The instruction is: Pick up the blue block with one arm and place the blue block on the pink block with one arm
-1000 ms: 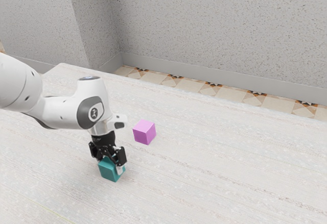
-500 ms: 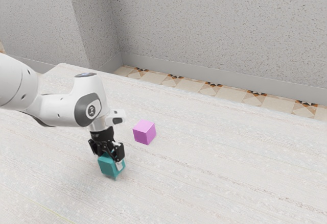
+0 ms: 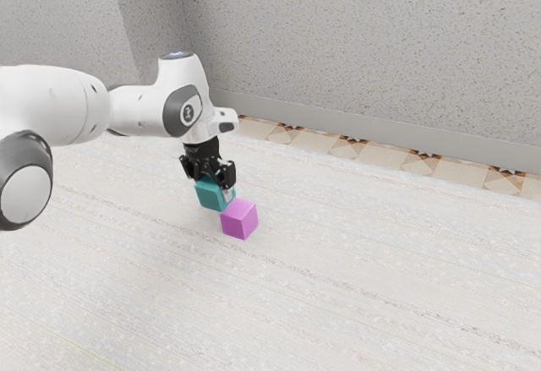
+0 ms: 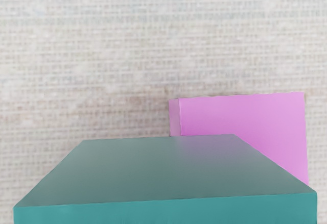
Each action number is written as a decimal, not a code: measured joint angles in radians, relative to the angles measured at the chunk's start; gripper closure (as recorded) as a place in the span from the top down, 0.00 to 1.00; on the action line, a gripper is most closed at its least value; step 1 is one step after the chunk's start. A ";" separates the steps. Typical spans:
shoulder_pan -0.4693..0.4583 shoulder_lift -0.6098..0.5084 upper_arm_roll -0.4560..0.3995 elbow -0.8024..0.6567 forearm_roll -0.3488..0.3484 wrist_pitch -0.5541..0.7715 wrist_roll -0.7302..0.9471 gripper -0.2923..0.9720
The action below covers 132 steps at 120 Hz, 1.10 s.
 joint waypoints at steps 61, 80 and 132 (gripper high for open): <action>-0.002 0.099 -0.040 0.185 0.006 -0.141 -0.069 0.47; -0.001 0.119 -0.041 0.209 0.005 -0.152 -0.078 0.48; -0.001 0.133 -0.042 0.227 -0.005 -0.165 -0.069 0.67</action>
